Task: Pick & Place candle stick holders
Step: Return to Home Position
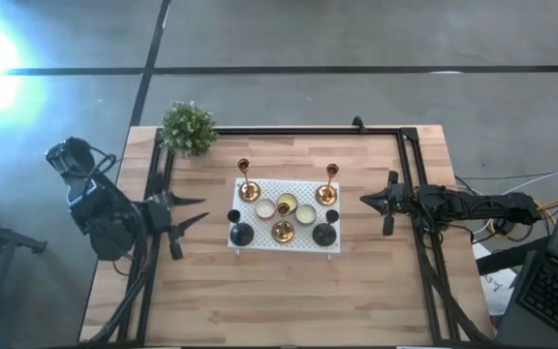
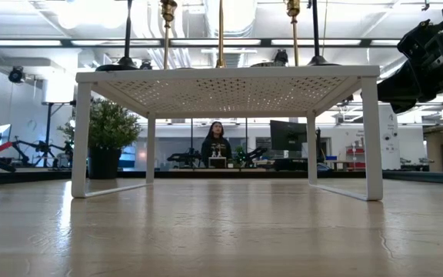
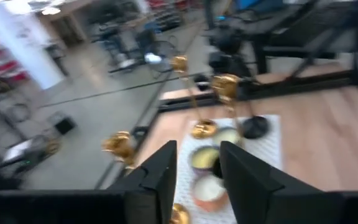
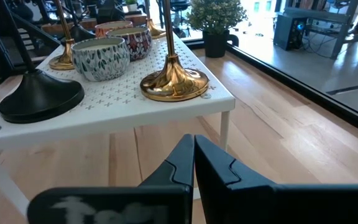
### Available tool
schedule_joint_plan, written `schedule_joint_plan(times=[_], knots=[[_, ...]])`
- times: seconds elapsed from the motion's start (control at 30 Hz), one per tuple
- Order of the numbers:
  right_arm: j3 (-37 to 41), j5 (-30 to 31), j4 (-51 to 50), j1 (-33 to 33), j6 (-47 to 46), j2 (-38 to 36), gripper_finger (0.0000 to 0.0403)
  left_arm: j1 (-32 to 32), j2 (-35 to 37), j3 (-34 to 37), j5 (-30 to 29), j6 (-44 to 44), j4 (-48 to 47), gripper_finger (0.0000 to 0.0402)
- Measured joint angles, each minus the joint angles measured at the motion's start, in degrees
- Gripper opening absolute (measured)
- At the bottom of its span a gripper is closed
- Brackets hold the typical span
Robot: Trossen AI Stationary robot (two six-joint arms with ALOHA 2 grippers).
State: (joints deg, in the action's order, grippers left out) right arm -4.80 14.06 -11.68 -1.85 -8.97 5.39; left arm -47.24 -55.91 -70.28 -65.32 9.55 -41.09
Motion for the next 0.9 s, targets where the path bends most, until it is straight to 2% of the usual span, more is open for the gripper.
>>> schedule_joint_plan(times=[0.13,0.27,0.4,0.53,0.6,0.77,0.9], knots=[[0.0,0.0,-0.02,0.02,0.0,0.02,0.0008,-0.1,1.06,3.7,8.6,-6.86,2.22,0.0081],[0.0,0.0,-0.01,0.02,0.0,0.01,0.0008,-0.2,1.15,5.99,10.38,-6.32,3.09,0.0011],[0.0,0.0,-0.02,0.02,0.0,0.02,0.0008,-0.18,1.77,8.9,10.4,1.02,3.17,0.0004],[0.0,-0.02,-0.02,0.02,0.02,0.0,0.0008,-0.2,3.39,14.83,10.4,7.03,3.38,0.0003],[0.0,-0.01,0.0,0.02,0.0,0.02,0.0008,-0.18,5.15,18.11,10.35,8.46,6.57,0.0003],[0.0,0.0,-0.02,0.02,0.0,0.0,0.0008,-0.13,10.5,25.44,10.42,3.33,14.46,0.0002],[0.0,0.0,-0.02,0.01,0.0,0.01,0.0008,0.55,15.6,29.7,12.09,-1.51,16.34,0.0001]])
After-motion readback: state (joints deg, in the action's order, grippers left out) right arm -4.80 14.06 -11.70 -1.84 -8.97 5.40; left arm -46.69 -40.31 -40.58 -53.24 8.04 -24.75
